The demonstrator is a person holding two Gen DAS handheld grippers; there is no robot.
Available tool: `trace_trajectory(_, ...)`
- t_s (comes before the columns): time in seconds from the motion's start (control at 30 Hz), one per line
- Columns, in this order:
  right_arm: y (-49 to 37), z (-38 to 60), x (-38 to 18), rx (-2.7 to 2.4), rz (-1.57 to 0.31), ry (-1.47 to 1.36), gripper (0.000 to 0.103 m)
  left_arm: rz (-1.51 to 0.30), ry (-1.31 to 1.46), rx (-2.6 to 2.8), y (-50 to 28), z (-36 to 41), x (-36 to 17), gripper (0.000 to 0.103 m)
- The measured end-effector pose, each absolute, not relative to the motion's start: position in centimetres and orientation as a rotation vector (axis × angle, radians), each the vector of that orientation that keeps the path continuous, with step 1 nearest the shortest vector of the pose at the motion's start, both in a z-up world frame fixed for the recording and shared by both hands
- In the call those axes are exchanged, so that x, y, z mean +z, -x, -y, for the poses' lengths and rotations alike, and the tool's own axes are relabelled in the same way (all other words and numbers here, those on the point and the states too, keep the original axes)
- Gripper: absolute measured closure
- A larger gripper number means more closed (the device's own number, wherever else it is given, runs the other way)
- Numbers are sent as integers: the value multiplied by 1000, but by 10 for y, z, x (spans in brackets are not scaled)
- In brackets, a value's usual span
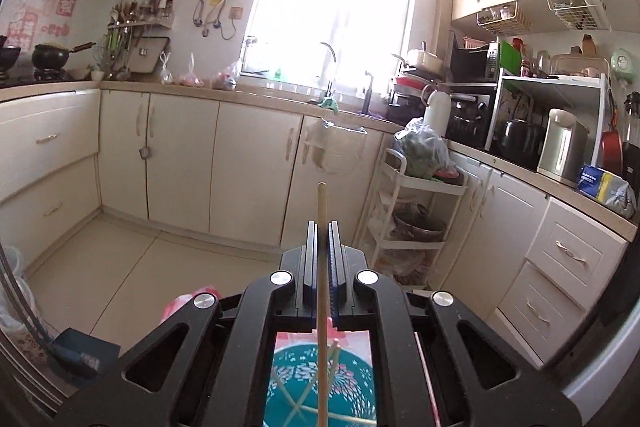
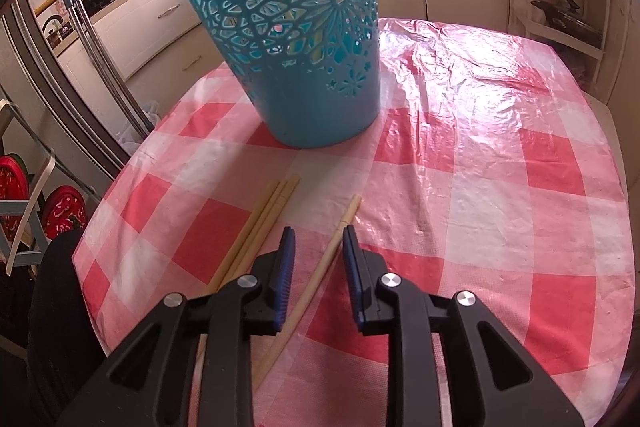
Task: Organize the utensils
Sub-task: 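Lift the stick with the left tool and release it into the basket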
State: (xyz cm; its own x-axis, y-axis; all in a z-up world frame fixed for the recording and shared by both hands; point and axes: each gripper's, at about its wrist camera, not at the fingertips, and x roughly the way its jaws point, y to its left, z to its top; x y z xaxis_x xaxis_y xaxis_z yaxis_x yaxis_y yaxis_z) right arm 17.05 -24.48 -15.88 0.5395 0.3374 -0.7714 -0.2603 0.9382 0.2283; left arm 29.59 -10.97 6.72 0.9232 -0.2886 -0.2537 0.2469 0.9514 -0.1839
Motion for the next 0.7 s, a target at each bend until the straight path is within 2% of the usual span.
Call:
trace_trajectory(0.23,-169,235,-158,360,-930,-30,68,-299,136,-206,-332,124,26,99)
trace_trajectory(0.53,-169,232,-159,358,-927,-15,66,-418,82,-194,-334,122,-24,97)
trace_trajectory(0.63,-169,233,-160,361,-927,-23,66,-441,67,-190,-324,116,-26,85)
trace_trajectory(0.7,-169,235,-159,365,-928,-38,66,-432,52,-168,-310,107,-25,57)
